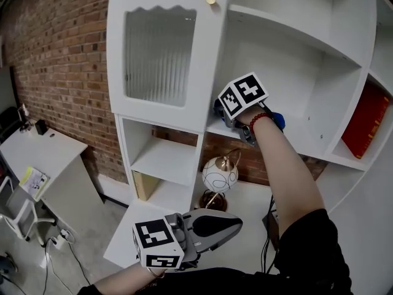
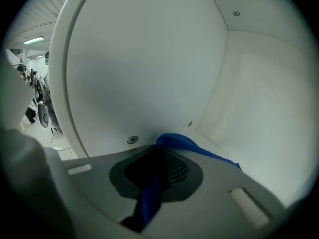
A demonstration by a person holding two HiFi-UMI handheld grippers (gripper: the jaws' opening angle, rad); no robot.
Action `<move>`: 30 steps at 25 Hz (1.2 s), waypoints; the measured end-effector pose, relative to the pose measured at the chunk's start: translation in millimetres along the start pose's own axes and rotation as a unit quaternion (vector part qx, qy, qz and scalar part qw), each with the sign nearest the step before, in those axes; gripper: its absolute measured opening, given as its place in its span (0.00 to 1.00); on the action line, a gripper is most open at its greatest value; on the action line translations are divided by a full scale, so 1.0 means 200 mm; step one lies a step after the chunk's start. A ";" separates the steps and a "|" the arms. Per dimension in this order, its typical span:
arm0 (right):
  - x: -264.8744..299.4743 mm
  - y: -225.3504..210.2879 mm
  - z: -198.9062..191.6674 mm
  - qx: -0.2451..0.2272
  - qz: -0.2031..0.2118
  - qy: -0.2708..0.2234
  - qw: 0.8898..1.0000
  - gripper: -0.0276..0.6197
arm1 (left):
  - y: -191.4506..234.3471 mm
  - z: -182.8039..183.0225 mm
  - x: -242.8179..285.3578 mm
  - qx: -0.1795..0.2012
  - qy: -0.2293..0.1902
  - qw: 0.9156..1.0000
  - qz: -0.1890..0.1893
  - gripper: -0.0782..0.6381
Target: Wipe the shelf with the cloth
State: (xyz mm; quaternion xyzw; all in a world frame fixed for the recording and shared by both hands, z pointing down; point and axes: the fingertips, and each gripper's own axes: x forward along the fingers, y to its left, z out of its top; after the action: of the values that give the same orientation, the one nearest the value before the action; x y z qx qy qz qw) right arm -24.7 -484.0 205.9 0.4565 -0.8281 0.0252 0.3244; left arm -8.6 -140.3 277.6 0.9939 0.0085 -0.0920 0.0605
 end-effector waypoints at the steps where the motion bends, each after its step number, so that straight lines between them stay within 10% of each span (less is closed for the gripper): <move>1: -0.01 -0.01 -0.01 0.002 0.000 0.000 1.000 0.08 | 0.00 0.00 0.01 -0.001 0.000 1.000 0.002 0.10; 17: -0.31 -0.30 -0.34 0.078 -0.031 0.020 0.996 0.08 | -0.21 -0.06 0.20 0.014 0.011 1.000 0.006 0.10; 30: -0.66 -0.66 -0.72 0.105 -0.134 0.056 0.984 0.08 | -0.39 -0.11 0.39 0.018 0.005 1.000 -0.005 0.10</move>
State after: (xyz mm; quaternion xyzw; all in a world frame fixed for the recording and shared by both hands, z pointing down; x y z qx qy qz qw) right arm 200.2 -414.5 213.2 0.5927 -0.7327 0.0940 0.3210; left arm 70.1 -58.8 274.8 0.9952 0.0126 -0.0873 0.0421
